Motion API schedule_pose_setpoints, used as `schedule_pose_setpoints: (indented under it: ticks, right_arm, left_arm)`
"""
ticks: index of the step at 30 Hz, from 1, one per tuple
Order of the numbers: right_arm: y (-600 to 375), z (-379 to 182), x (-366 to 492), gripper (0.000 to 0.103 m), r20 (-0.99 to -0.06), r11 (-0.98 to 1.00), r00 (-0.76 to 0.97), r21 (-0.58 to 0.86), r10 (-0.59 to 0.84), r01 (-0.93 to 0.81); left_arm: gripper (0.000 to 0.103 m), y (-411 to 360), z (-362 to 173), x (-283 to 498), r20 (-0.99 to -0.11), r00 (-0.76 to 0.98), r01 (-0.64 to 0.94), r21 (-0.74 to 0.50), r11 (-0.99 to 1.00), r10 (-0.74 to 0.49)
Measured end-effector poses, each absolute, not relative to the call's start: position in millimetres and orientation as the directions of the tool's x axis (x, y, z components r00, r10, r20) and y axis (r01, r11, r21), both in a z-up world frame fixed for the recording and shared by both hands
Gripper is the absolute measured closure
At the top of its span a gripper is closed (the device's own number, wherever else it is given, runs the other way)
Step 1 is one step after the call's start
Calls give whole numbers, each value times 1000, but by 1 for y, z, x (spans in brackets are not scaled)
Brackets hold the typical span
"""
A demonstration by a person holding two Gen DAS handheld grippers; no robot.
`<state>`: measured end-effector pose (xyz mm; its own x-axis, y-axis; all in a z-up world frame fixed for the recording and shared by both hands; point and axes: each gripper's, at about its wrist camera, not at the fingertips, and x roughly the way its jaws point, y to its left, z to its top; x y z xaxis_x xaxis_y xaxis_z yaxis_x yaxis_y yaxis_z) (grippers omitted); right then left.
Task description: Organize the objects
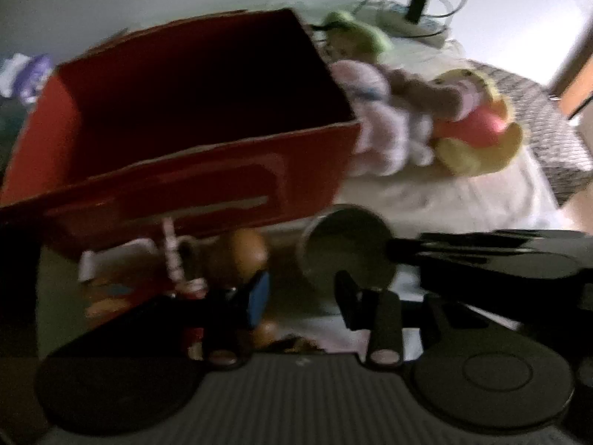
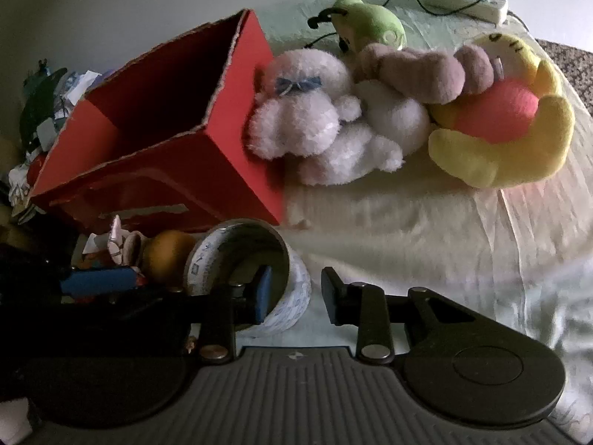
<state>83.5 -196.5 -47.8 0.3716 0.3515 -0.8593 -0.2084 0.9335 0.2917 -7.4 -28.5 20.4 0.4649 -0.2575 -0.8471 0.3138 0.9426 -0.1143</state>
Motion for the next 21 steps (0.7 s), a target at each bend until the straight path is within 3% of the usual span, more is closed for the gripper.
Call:
schedule_pose_setpoints:
  ticks: [4, 7, 10, 13, 21]
  right_arm:
    - [-198, -57, 89, 70, -861, 927, 350, 319, 370, -197]
    - [-199, -63, 93, 73, -859, 923, 340, 337, 383, -188]
    - [-200, -67, 95, 76, -857, 917, 328, 355, 397, -182]
    - [-202, -67, 96, 86, -840, 901, 326, 391, 433, -190]
    - [-210, -50, 90, 89, -844, 919, 366, 346, 392, -188]
  left_arm:
    - [63, -35, 11, 0, -874, 401, 317, -150, 937, -276]
    - [79, -33, -6, 11, -906, 323, 289, -180, 940, -272]
    - [86, -33, -16, 17, -911, 282, 280, -220, 935, -299]
    - [87, -35, -17, 17, -912, 282, 287, -216, 933, -298]
    - [91, -36, -3, 11, -889, 287, 363, -244, 899, -357]
